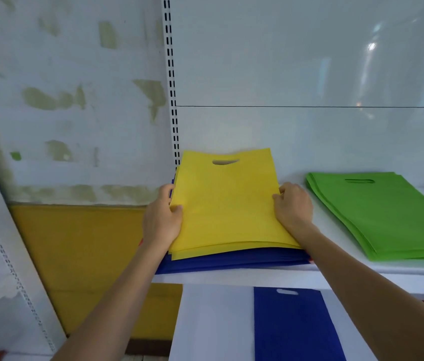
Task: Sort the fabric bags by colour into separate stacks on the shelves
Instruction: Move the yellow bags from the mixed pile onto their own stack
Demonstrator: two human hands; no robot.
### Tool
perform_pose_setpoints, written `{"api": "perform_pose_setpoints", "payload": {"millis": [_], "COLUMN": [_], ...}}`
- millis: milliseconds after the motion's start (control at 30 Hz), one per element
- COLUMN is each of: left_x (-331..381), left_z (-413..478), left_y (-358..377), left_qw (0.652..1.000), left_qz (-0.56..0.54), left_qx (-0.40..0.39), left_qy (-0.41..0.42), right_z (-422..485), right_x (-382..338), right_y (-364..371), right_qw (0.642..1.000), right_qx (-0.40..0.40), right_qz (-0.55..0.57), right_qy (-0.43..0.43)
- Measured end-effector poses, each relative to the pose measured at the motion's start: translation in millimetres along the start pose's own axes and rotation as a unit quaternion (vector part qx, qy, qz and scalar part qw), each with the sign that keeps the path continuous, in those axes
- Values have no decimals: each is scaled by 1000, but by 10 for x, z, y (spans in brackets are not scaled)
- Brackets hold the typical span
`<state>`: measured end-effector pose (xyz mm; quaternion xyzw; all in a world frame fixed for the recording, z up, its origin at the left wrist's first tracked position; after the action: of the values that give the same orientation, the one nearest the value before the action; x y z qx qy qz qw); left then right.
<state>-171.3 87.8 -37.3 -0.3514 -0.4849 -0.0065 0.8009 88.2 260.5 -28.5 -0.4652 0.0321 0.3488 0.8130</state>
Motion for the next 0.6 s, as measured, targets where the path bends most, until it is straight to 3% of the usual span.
{"api": "perform_pose_setpoints", "payload": {"millis": [133,267,400,500,600], "left_x": [117,220,344,487,829], "left_z": [-73,-74,-141,-210,-358], "left_y": [-27,-23,-31,-69,-22], "left_qw": [998,990,981,982,986], "left_qz": [41,107,154,153,112], "left_qx": [15,25,4,0,4], "left_qy": [53,92,121,114,126], "right_z": [-29,-42,-64,-75,-53], "right_x": [-115,-251,-463,-490,-135], "right_y": [-111,-252,-325,-628,-973], "right_qw": [997,991,986,976,982], "right_qx": [37,96,53,68,72], "right_qz": [-62,-29,52,77,60], "right_qy": [-38,-90,-148,-190,-166]}}
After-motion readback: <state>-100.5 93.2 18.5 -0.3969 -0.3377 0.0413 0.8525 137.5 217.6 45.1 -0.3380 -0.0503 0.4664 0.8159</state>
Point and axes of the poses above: each hand's wrist, its own z-axis towards the middle knuckle, its own y-axis out of the palm, x = y × z, the point moved 10 cm from there along z, towards the middle knuckle, and after that the axes turned 14 degrees about -y, right-handed, at the moved point
